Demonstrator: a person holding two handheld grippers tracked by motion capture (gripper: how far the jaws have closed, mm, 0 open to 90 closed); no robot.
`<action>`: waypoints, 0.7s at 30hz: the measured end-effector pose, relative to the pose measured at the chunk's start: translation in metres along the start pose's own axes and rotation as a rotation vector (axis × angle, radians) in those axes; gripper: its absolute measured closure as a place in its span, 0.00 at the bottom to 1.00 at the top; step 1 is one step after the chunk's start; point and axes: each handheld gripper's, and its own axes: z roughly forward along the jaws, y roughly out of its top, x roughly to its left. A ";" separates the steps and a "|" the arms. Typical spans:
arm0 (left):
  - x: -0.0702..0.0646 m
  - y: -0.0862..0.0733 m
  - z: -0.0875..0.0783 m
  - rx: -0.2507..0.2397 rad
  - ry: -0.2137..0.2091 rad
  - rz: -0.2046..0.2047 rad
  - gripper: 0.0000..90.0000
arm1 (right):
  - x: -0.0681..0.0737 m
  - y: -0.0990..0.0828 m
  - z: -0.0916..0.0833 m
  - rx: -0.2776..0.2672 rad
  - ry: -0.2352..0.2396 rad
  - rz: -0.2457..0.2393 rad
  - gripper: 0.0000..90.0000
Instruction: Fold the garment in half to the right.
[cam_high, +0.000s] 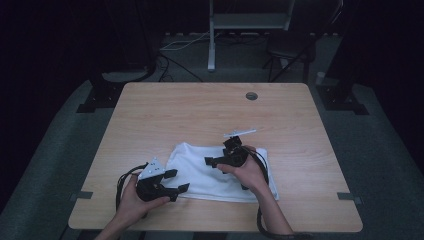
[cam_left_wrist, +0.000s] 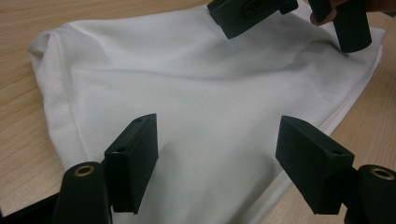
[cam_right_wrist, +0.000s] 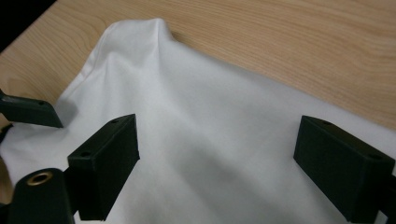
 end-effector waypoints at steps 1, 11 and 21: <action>0.000 0.000 0.000 -0.001 0.001 0.002 0.33 | -0.002 0.000 0.000 0.006 0.002 0.013 0.16; -0.001 0.000 0.001 0.001 -0.002 -0.002 0.33 | -0.009 0.006 -0.002 -0.031 0.012 0.055 0.17; -0.002 0.000 0.001 0.000 -0.003 0.000 0.33 | -0.015 0.010 0.004 -0.019 -0.006 0.070 0.17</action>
